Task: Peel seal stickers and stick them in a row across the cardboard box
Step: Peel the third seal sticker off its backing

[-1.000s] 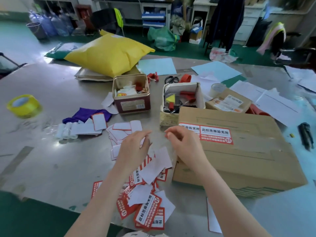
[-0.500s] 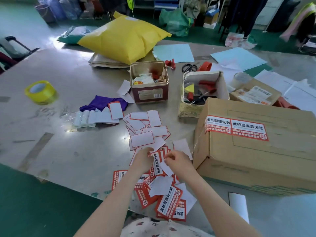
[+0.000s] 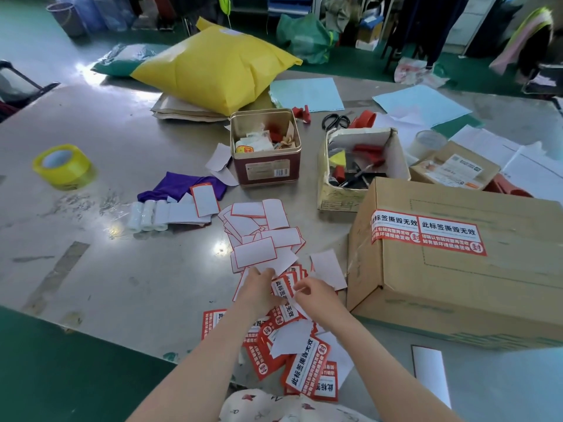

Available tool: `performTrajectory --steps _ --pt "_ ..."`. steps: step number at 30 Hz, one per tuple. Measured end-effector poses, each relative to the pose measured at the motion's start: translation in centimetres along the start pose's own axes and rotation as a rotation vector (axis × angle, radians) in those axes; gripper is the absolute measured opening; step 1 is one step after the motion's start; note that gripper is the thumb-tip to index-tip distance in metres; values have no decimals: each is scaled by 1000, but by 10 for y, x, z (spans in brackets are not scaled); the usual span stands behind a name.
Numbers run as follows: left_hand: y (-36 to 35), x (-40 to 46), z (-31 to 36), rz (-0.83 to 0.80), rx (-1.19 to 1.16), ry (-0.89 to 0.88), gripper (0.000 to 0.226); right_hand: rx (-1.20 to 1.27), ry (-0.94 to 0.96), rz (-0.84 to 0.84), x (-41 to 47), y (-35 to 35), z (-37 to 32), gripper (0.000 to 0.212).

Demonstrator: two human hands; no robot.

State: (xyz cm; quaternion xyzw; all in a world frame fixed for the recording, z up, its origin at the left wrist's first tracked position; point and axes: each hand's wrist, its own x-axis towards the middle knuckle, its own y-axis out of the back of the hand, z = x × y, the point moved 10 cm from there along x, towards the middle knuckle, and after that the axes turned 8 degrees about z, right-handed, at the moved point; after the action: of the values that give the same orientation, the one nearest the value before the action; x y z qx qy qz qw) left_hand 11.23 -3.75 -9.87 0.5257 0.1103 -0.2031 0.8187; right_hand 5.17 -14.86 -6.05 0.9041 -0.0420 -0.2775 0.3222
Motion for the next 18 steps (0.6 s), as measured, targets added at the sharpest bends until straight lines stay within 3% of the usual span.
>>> performTrajectory --steps 6,10,14,18 --pt "10 -4 2 82 107 -16 58 -11 17 14 2 0 2 33" --pt "21 -3 7 105 158 -36 22 -12 35 28 4 0 3 30" --pt "24 -2 9 -13 -277 33 14 96 26 94 6 11 4 29" --pt "37 -7 8 -6 -656 125 20 255 3 171 7 29 5 41"
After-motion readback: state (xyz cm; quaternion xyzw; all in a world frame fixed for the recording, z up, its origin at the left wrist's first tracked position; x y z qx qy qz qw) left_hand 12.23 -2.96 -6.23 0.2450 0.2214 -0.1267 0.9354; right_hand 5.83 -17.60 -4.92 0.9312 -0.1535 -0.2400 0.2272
